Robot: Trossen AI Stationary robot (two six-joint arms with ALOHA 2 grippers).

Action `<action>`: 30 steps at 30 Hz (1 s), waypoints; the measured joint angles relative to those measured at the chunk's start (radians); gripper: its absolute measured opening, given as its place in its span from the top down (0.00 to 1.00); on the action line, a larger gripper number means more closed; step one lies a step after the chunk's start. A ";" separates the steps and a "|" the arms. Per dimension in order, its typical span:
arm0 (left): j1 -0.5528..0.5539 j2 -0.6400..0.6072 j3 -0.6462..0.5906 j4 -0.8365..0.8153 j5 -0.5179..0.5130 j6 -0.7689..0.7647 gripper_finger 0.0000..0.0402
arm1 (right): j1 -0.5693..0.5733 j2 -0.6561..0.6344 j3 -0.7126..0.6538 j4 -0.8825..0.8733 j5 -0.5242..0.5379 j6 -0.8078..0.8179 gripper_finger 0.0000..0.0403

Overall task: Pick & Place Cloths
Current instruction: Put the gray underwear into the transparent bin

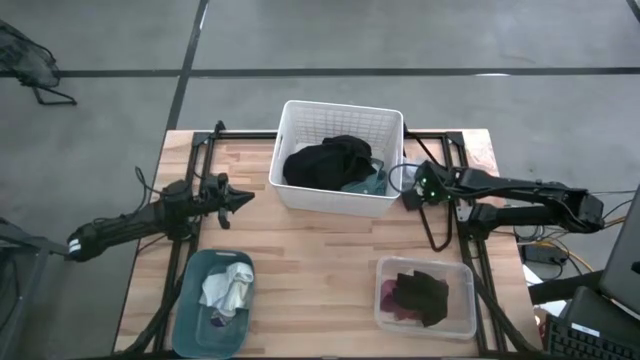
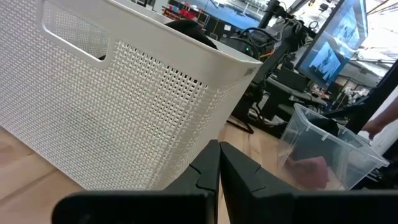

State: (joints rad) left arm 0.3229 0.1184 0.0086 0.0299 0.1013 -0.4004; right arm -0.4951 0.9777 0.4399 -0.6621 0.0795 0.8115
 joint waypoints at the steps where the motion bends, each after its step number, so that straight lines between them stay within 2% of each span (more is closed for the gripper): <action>1: 0.000 0.000 0.000 0.000 0.000 0.000 0.97 | 0.005 0.000 -0.002 0.001 0.000 -0.006 0.34; 18: 0.000 0.000 -0.001 -0.002 0.001 0.000 0.97 | 0.014 0.000 -0.064 0.031 -0.013 -0.079 0.45; 22: 0.000 0.000 -0.002 -0.002 0.001 0.000 0.97 | 0.014 0.000 -0.063 0.034 -0.057 -0.091 0.46; 30: 0.000 0.000 -0.002 -0.002 0.001 0.000 0.97 | 0.013 0.000 -0.055 0.042 -0.076 -0.103 0.41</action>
State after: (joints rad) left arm 0.3229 0.1184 0.0067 0.0277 0.1024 -0.4001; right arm -0.4820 0.9779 0.3847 -0.6205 0.0036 0.7088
